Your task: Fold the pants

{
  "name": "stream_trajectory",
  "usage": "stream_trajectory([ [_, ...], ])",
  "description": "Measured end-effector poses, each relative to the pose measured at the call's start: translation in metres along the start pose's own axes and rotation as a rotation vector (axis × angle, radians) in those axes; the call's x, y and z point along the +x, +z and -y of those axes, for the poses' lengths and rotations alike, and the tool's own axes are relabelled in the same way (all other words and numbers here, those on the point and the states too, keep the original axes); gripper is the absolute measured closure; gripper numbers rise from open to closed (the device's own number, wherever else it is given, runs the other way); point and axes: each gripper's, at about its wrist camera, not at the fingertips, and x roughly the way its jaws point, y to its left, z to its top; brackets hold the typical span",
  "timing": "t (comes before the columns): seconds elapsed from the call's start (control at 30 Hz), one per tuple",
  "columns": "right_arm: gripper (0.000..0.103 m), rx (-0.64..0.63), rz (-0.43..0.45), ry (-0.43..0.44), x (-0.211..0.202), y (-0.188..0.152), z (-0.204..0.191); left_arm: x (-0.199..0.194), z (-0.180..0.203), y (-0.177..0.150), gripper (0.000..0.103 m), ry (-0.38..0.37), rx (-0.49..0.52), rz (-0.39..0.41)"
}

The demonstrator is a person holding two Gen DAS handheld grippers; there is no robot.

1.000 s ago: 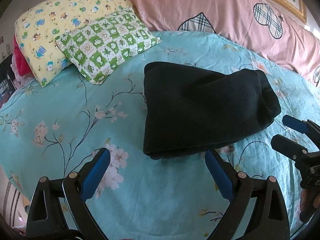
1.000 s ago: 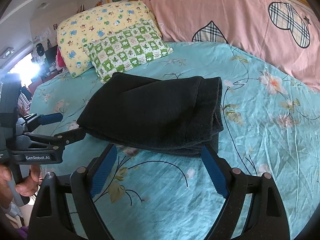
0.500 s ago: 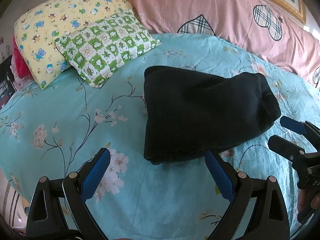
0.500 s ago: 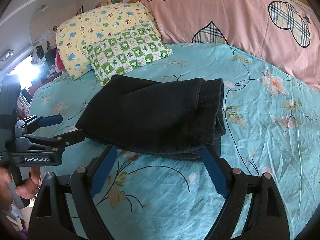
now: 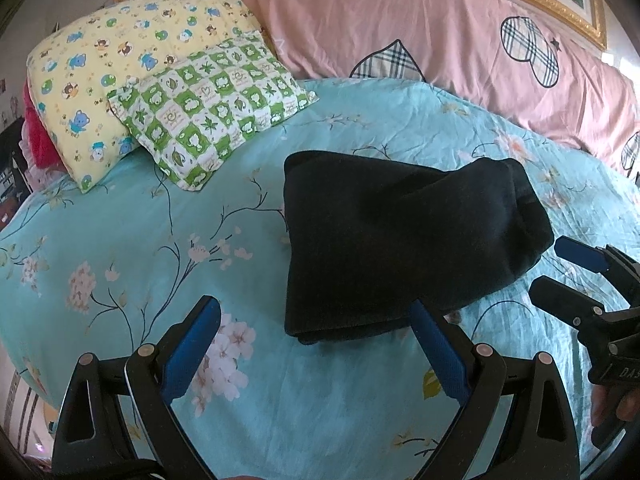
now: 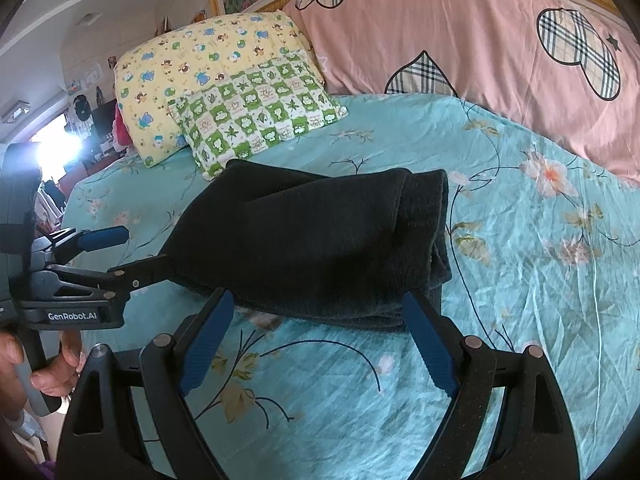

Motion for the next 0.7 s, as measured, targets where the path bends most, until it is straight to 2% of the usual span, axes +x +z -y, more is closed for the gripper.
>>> stream_trajectory([
  [0.7, 0.016, -0.012, 0.031, -0.010, -0.008, 0.010, -0.001, -0.003, 0.000, 0.017, 0.007, -0.022, -0.016, 0.033],
])
